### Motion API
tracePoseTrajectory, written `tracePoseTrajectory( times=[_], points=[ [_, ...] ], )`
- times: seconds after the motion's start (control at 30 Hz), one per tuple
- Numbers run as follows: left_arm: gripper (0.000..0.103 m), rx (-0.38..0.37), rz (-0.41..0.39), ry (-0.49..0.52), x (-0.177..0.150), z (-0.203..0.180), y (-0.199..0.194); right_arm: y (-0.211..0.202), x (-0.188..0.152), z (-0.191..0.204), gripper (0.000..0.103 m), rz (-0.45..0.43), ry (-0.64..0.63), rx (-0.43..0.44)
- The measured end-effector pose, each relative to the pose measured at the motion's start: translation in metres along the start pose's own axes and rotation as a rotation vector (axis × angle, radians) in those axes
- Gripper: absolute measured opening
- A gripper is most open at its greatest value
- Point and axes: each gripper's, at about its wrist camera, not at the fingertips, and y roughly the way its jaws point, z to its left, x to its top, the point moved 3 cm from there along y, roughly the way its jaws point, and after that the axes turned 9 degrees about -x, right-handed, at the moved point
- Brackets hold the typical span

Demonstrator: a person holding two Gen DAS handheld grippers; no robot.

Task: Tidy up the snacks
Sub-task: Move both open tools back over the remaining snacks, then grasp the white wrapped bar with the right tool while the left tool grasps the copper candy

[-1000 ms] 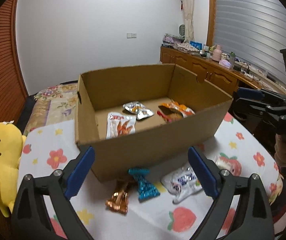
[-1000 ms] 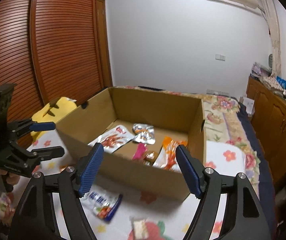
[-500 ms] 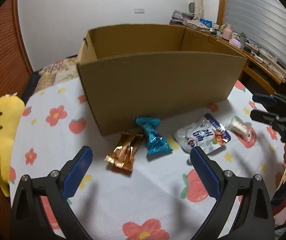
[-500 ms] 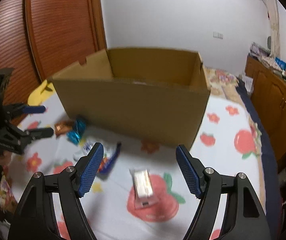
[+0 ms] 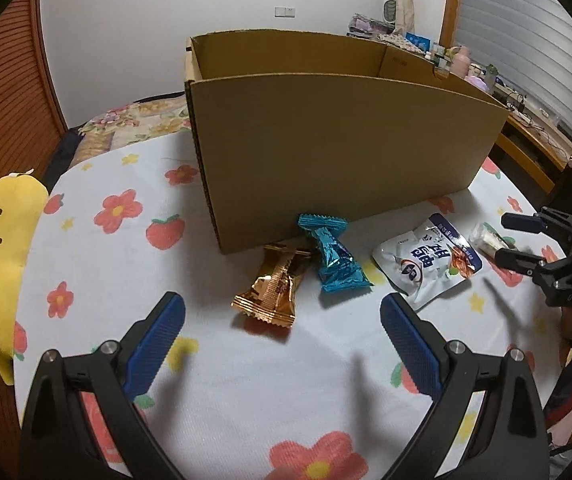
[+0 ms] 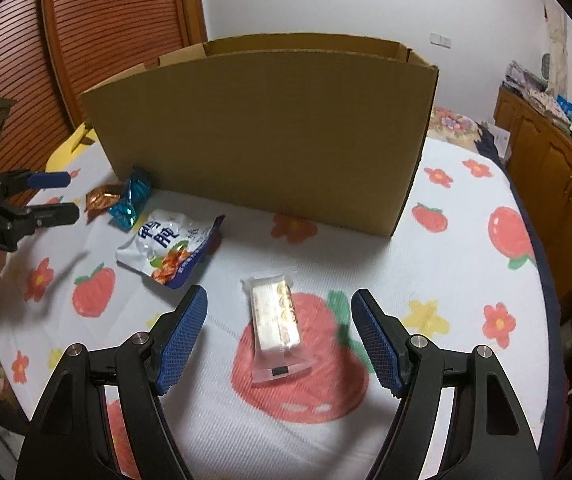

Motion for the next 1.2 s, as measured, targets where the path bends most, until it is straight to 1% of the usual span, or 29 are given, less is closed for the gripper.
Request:
tracePoseTrajectory(
  times=[0.07,0.13,0.17,0.2,0.23,0.3,0.4,0.47,0.57,0.6,0.63,0.7,0.77,0.83,0.9,1.07,1.13,1.2],
  points=[
    [0.099,0.004,-0.001,0.009,0.001,0.000,0.001,0.003,-0.002,0.001,0.074,0.007,-0.009,0.002],
    [0.099,0.000,-0.002,0.017,0.001,0.000,0.002,0.006,-0.002,0.003,0.066,0.020,-0.016,0.009],
    [0.099,0.000,0.000,0.018,0.001,0.000,0.003,0.007,-0.002,0.004,0.064,0.022,-0.018,0.011],
    [0.099,0.003,0.003,0.017,0.002,0.001,0.004,0.007,-0.002,0.005,0.060,0.022,-0.021,0.012],
    [0.099,0.007,0.010,0.014,0.003,0.002,0.005,0.007,-0.001,0.006,0.050,0.022,-0.024,0.014],
    [0.099,0.016,0.011,0.016,0.004,0.003,0.006,0.009,-0.002,0.007,0.040,0.033,-0.033,0.016],
    [0.098,0.009,-0.004,0.031,0.006,0.001,0.004,0.014,-0.003,0.008,0.031,0.055,-0.036,0.016],
    [0.098,-0.013,-0.012,0.042,0.008,-0.002,0.003,0.014,-0.004,0.008,0.031,0.057,-0.036,0.009],
    [0.094,-0.032,-0.004,0.062,0.011,-0.006,0.006,0.014,-0.004,0.009,0.031,0.057,-0.042,0.000],
    [0.091,-0.032,0.001,0.065,0.012,-0.007,0.008,0.015,-0.004,0.009,0.031,0.057,-0.044,-0.003],
    [0.083,-0.036,0.005,0.069,0.013,-0.007,0.010,0.015,-0.004,0.010,0.031,0.057,-0.048,-0.008],
    [0.073,-0.038,0.019,0.073,0.015,-0.008,0.014,0.015,-0.003,0.011,0.031,0.057,-0.059,-0.020],
    [0.070,-0.024,0.028,0.081,0.016,-0.007,0.018,0.015,-0.003,0.012,0.031,0.056,-0.064,-0.026],
    [0.057,-0.012,0.031,0.084,0.017,-0.006,0.021,0.015,-0.003,0.012,0.031,0.056,-0.063,-0.026],
    [0.051,-0.007,0.041,0.085,0.017,-0.005,0.023,0.015,-0.003,0.012,0.031,0.057,-0.062,-0.025],
    [0.042,0.003,0.051,0.086,0.014,-0.003,0.027,0.015,-0.003,0.012,0.031,0.056,-0.066,-0.030],
    [0.035,0.008,0.057,0.087,0.012,-0.003,0.029,0.015,-0.003,0.013,0.031,0.056,-0.067,-0.031],
    [0.034,0.022,0.063,0.088,0.011,-0.003,0.031,0.015,-0.003,0.013,0.031,0.055,-0.068,-0.033]
  ],
)
